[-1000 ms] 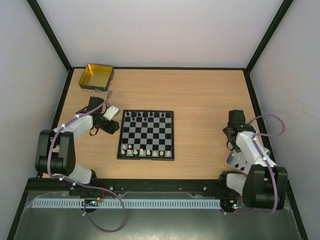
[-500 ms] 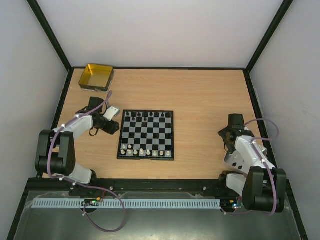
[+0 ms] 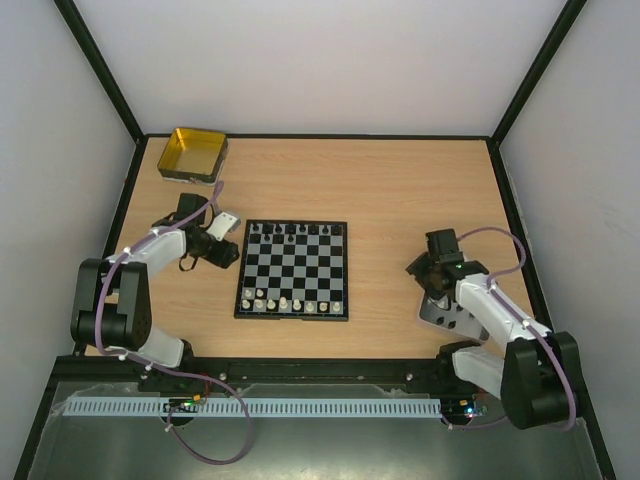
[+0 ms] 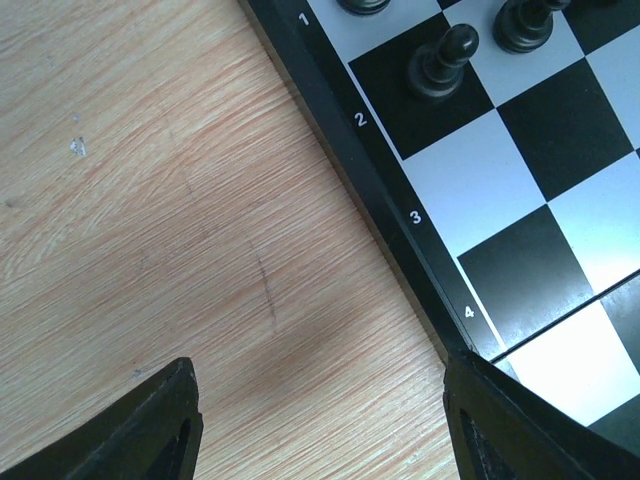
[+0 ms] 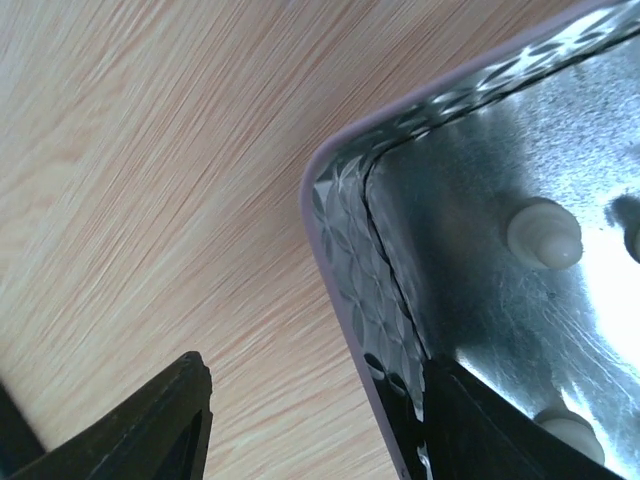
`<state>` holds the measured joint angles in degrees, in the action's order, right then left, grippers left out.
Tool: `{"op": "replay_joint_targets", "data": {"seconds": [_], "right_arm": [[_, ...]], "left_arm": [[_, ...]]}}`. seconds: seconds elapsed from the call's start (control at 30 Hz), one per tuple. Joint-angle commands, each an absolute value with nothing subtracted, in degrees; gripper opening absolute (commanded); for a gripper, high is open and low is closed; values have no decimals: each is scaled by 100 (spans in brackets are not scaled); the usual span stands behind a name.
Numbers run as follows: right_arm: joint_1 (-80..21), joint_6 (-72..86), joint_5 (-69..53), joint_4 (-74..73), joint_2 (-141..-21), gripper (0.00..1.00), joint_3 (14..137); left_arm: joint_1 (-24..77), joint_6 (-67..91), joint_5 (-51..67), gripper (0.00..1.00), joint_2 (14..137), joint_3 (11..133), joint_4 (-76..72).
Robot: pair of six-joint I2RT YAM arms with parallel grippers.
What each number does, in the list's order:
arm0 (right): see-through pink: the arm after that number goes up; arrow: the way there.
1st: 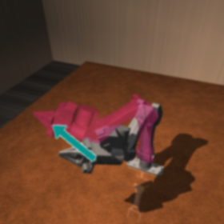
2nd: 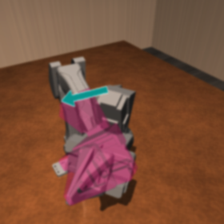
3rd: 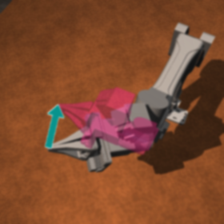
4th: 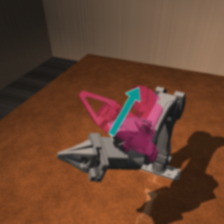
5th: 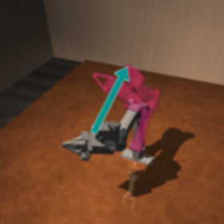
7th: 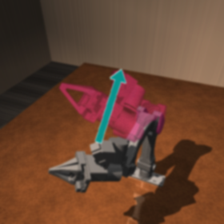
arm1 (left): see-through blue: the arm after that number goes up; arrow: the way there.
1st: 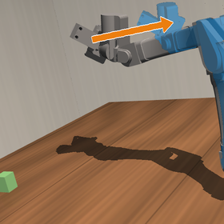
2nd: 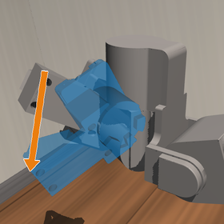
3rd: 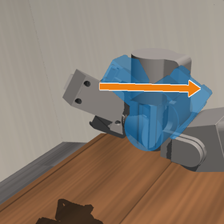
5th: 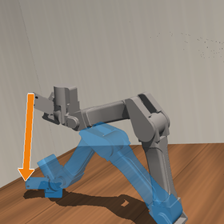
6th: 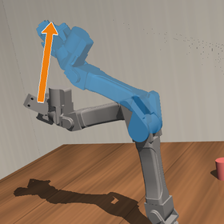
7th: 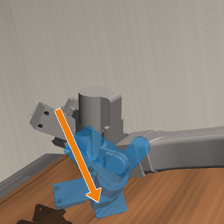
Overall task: Set up the chess pieces on the board
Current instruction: Move the storage box to the center of the board.
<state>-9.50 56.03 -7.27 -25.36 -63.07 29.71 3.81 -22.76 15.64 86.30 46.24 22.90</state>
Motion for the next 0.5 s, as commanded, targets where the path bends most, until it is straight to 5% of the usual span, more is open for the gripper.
{"op": "replay_joint_targets", "data": {"seconds": [0.0,0.47], "right_arm": [[-1740,6060,-749,-2241,-6451,56,3027],[-3522,6661,-753,-1482,-7378,41,3601]], "left_arm": [[352,-2232,1543,67,8617,4808,2395],[352,-2246,1390,67,8464,4913,2634]]}}
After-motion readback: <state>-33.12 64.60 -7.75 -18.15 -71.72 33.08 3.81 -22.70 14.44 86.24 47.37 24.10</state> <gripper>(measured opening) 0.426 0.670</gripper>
